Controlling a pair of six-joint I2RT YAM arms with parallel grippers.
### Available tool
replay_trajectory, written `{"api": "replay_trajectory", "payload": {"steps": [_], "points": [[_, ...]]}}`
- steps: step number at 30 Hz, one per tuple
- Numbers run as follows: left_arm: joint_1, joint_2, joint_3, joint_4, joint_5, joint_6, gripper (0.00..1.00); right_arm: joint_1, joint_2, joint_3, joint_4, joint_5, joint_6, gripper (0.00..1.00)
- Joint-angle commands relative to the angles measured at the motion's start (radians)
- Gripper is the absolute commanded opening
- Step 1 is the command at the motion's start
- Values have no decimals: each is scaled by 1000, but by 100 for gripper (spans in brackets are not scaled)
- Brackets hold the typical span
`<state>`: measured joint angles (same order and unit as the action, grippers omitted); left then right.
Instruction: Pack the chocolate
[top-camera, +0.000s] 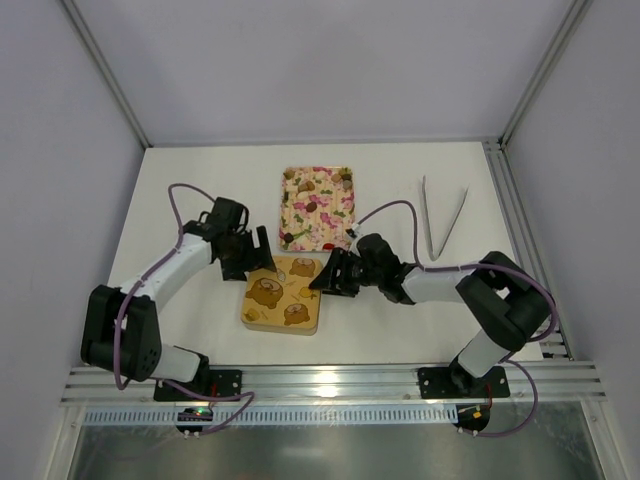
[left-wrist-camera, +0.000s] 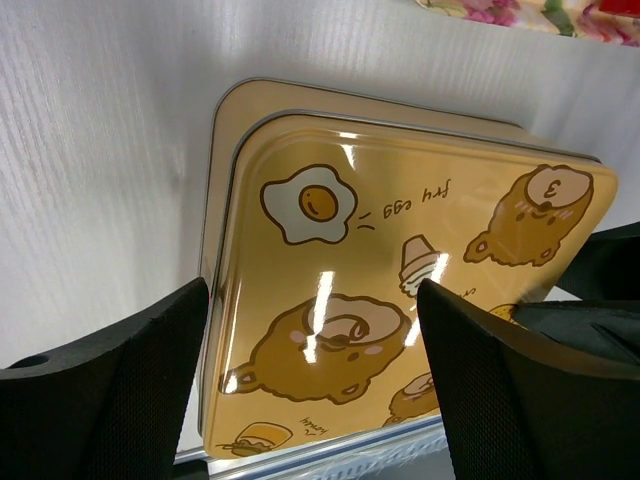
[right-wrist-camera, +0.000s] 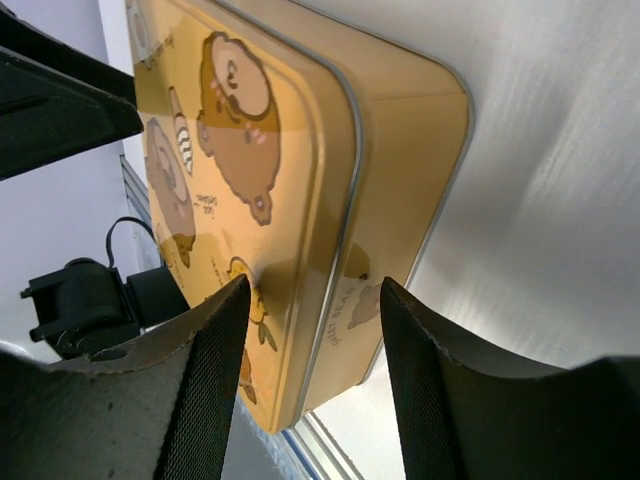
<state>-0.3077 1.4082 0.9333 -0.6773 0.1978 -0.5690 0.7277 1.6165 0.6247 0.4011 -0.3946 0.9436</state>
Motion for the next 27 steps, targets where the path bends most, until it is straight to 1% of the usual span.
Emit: {"api": "replay_trajectory", "payload": {"steps": [1,5,12,13,15,18,23,27], "points": [[-7,24,13,-5,-27,-8,83,7,17,36,-27,19,-31,56],[-7,41,-8,4,-57,-32,83,7,23,41,-51,30,-34,50],[-13,83,-89,77,-41,-98,80,7,66,43,-67,22,-37,43],[-14,84,-100,85,-38,-104,80,7,69,41,-68,20,-39,40],[-18,86,-117,102,-38,-129,79,7,77,41,-73,22,-40,38],[-22,94,-142,125,-31,-147,76,6,77,40,-79,26,-42,32],[-65,81,-156,150,-44,-209,71,4,66,41,-97,37,-58,31],[-123,55,-156,168,-57,-275,70,-26,40,29,-125,36,-75,32]]}}
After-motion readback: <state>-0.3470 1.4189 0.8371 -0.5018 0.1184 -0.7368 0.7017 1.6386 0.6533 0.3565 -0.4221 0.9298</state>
